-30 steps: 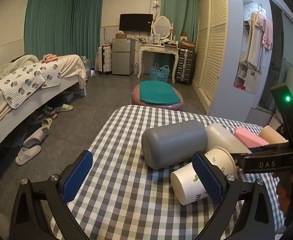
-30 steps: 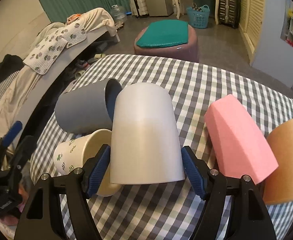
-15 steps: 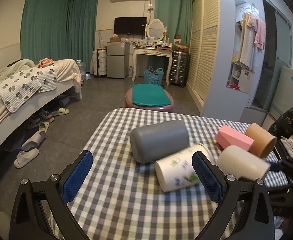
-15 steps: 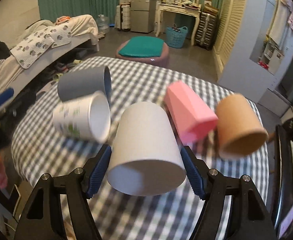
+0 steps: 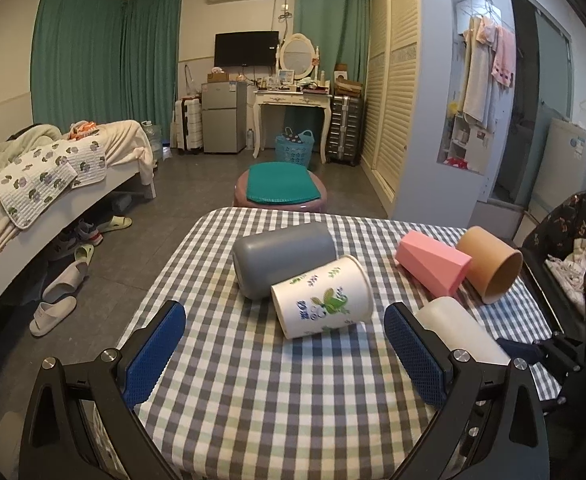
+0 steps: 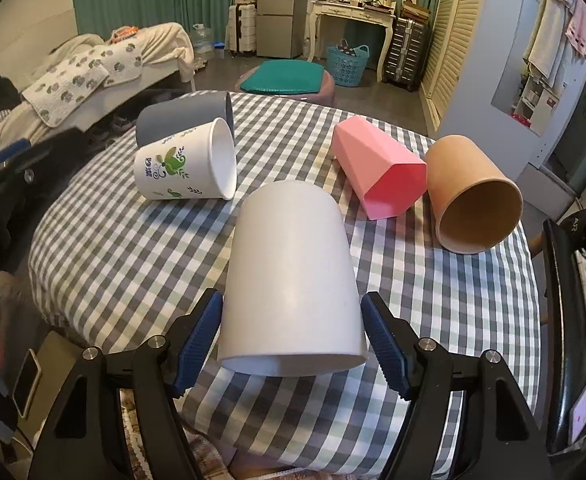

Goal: Flip cup upside down

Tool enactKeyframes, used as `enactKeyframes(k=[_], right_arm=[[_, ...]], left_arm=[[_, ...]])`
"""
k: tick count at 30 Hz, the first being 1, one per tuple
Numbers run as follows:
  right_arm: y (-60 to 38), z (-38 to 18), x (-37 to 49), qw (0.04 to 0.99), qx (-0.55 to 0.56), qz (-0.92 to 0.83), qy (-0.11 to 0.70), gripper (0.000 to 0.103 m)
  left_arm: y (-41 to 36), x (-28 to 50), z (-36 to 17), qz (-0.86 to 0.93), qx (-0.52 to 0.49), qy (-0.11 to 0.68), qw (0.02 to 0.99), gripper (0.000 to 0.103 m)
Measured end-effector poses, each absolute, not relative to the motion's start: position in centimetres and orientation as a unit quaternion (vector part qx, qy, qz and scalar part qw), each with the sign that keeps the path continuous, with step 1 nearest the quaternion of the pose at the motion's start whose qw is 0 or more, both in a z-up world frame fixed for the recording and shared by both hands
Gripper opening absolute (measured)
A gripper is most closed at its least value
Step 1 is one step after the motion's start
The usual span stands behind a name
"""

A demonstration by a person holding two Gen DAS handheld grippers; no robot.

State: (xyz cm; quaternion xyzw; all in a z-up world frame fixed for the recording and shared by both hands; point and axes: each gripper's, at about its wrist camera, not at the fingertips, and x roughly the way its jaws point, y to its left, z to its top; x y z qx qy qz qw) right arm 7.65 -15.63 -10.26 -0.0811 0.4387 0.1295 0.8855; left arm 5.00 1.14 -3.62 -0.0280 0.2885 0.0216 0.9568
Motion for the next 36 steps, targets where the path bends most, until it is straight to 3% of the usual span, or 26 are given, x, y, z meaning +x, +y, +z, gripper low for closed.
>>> enactKeyframes(k=[2, 7, 19, 36], right_arm=[[-16.2, -9.8, 7.2, 0.89, -0.072, 0.135, 0.429, 0.083], [-17.9, -7.6, 5.8, 0.909, -0.058, 0.15, 0.386, 0.088], [-25.3, -4.5, 4.6, 0.947, -0.069, 0.1, 0.298, 0.088], [-32.7, -8.5, 8.8, 0.943, 0.011, 0.087, 0.322, 0.088]], left_arm=[[0.5, 4.7, -3.4, 0.021, -0.024, 0.294, 0.955, 0.103], [-1.2, 4.4, -2.8, 0.017, -0.021, 0.304, 0.952, 0.103], [-7.9, 6.7, -2.5, 0.034, -0.001, 0.353, 0.935, 0.103], [-12.3, 14.3, -8.5, 0.019, -0.03, 0.509, 0.86, 0.1]])
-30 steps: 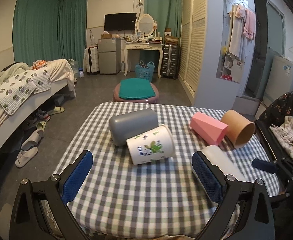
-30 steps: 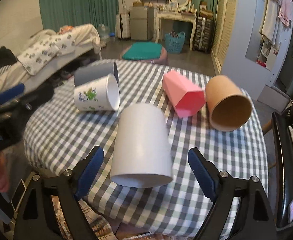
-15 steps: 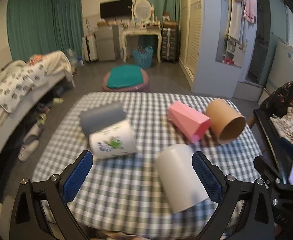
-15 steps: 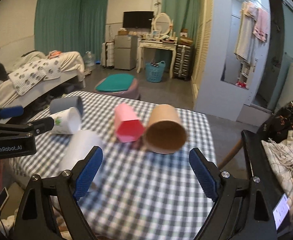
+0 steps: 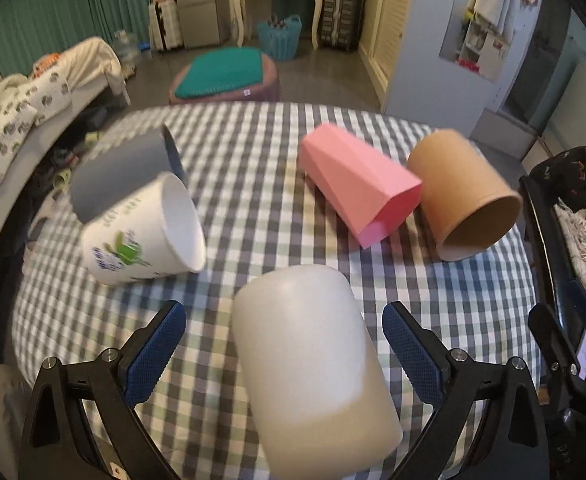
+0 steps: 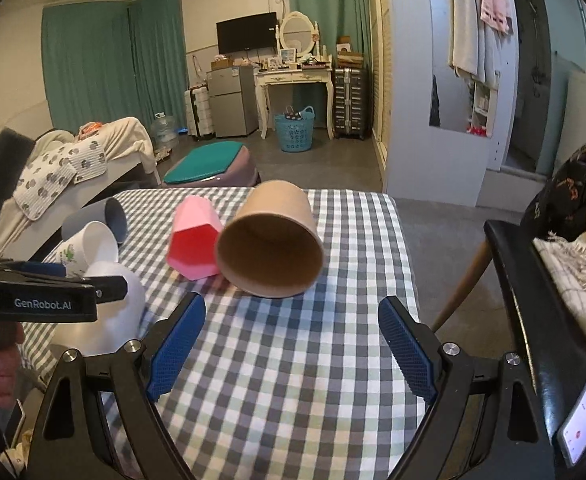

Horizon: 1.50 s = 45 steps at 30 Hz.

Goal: Flip cup upside down

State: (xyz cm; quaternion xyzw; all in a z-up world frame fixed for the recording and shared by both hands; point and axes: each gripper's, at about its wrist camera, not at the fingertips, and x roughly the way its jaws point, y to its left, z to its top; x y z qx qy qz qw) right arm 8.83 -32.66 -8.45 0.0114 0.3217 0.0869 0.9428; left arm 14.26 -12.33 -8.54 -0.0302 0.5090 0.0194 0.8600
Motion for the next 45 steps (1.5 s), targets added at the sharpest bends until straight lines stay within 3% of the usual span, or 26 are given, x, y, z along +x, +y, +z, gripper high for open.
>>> enactKeyframes(k=[8, 12, 20, 29, 45], right_arm=[[-33.7, -9.9, 10.1, 0.938, 0.032, 0.091, 0.334, 0.088], [-33.6, -10.1, 10.0, 0.937, 0.033, 0.091, 0.336, 0.088], [-33.4, -9.6, 9.4, 0.94, 0.033, 0.088, 0.329, 0.088], [-32.9, -8.2, 7.7, 0.947, 0.031, 0.085, 0.308, 0.088], [-32.1, -7.5, 7.1, 0.949, 0.028, 0.083, 0.304, 0.088]], left_arm=[[-12.1, 15.5, -10.6, 0.003, -0.066, 0.547, 0.834, 0.1], [-12.1, 15.8, -10.9, -0.003, -0.071, 0.56, 0.826, 0.078], [-11.6, 15.4, -9.6, -0.02, -0.081, 0.55, 0.831, 0.078], [-11.6, 12.6, -5.4, -0.035, -0.075, 0.487, 0.869, 0.076], [-12.2, 12.9, -2.6, -0.019, 0.014, 0.381, 0.924, 0.075]])
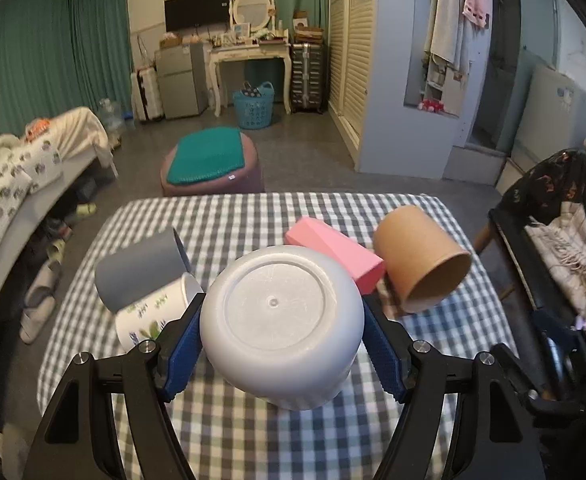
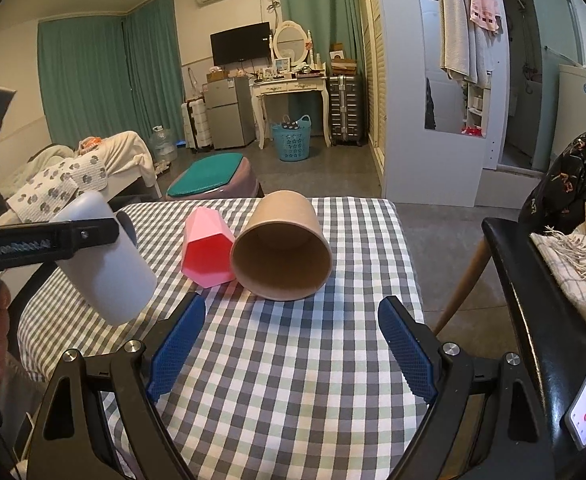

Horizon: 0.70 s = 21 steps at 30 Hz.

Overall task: Flip cup upside down
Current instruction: 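Rotate the white cup rim-down with the left gripper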

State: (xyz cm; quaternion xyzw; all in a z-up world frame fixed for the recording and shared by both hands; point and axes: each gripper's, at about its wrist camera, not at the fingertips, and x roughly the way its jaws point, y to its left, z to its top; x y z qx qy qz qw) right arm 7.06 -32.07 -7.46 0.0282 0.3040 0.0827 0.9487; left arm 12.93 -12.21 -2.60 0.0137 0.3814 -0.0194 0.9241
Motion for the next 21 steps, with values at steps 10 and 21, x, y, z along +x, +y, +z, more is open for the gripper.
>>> enactKeyframes(k=[10, 21], right_arm=[[-31.6, -7.8, 7.5, 0.946, 0.022, 0.081, 0.312, 0.088], [-31.3, -8.4, 8.2, 0.943, 0.019, 0.082, 0.321, 0.088]], left_arm=[[-13.0, 14.6, -5.0, -0.025, 0.029, 0.378, 0.925, 0.075], [-13.4, 15.2, -6.8, -0.035, 0.037, 0.403, 0.914, 0.075]])
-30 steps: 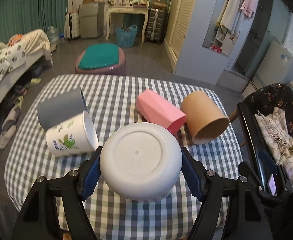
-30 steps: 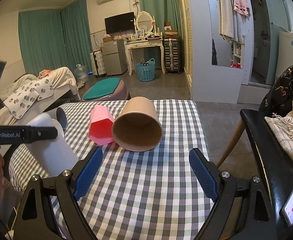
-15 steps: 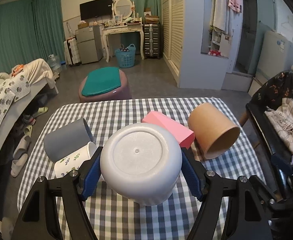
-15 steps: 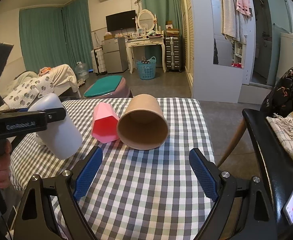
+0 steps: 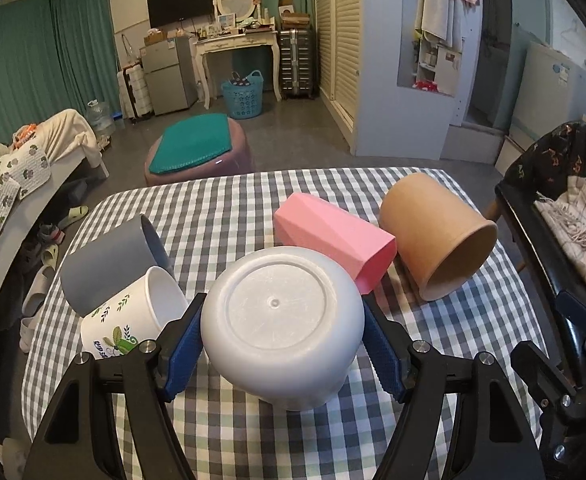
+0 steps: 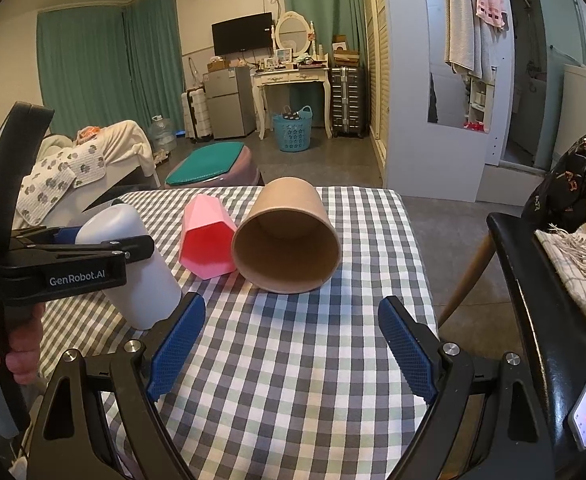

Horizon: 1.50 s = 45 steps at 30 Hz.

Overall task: Flip cup upside down
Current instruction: 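Rotate the white cup rim-down with the left gripper, then lower the white cup onto the table and open the left gripper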

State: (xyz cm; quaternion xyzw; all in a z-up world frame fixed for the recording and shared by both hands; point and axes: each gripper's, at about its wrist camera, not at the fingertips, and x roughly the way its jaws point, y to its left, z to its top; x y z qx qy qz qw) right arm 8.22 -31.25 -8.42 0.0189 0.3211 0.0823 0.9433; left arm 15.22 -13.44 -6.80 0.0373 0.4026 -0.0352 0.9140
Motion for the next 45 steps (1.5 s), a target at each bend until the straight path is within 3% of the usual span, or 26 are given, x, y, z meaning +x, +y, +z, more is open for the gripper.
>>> enactKeyframes(k=[12, 19, 26, 36, 45], right_arm=[[-31.1, -8.6, 8.3, 0.943, 0.018, 0.082, 0.323, 0.088], [-31.2, -8.6, 8.0, 0.944, 0.016, 0.076, 0.322, 0.088], [-31.2, -7.3, 6.7, 0.949, 0.011, 0.071, 0.308, 0.088], [-30.4, -4.5, 3.9, 0.958, 0.005, 0.076, 0.276, 0.088], [-29.1, -2.2, 0.1, 0.969, 0.0, 0.077, 0.233, 0.088]], left_arm=[[-13.5, 15.2, -6.9, -0.036, 0.041, 0.403, 0.914, 0.075], [-13.8, 14.9, -6.6, -0.029, 0.047, 0.395, 0.917, 0.082], [-13.0, 14.1, -4.6, -0.03, 0.034, 0.371, 0.928, 0.083], [-10.9, 9.4, 0.3, -0.031, 0.02, 0.277, 0.96, 0.084], [-8.2, 2.5, 2.3, -0.02, -0.001, 0.174, 0.985, 0.096]])
